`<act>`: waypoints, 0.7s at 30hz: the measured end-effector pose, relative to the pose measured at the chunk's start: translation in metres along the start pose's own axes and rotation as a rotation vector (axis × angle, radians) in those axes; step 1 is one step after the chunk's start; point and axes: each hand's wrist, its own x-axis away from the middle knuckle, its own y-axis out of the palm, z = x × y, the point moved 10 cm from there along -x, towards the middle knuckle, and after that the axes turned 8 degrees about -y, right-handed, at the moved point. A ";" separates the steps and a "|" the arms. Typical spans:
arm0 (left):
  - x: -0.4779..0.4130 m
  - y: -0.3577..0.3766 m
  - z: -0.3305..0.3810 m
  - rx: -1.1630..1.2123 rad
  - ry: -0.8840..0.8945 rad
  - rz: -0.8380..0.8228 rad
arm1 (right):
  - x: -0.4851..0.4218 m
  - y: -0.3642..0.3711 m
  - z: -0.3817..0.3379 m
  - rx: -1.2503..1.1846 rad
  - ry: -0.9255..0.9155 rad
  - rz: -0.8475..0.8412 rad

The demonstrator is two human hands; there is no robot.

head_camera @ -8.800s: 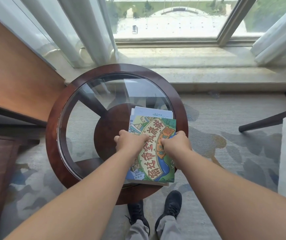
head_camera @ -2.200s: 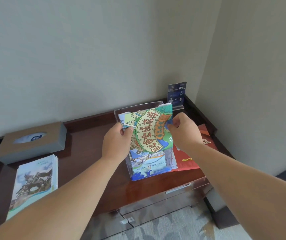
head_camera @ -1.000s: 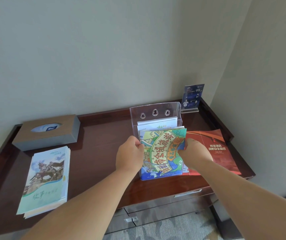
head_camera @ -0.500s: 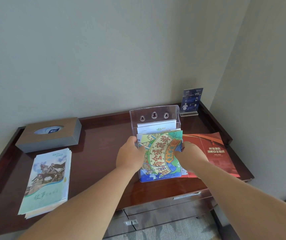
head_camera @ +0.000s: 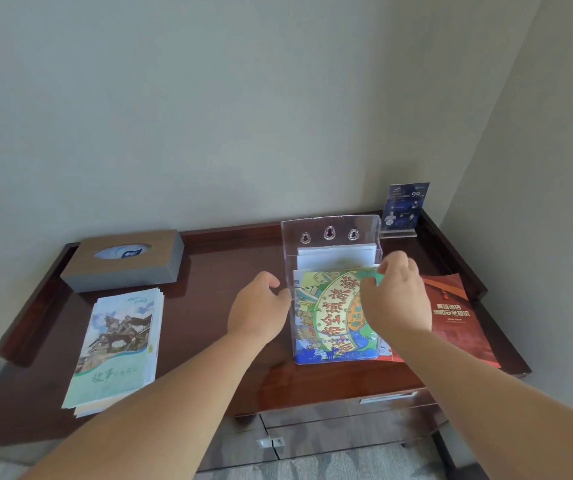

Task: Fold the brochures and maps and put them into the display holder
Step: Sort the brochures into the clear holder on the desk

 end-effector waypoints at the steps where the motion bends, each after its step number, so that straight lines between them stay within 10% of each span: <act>1: -0.001 -0.007 -0.007 0.003 -0.018 0.006 | 0.000 0.003 -0.020 -0.022 -0.082 -0.008; 21: -0.047 -0.180 -0.308 -0.196 -0.370 0.078 | 0.116 0.296 -0.218 -0.042 -0.168 -0.820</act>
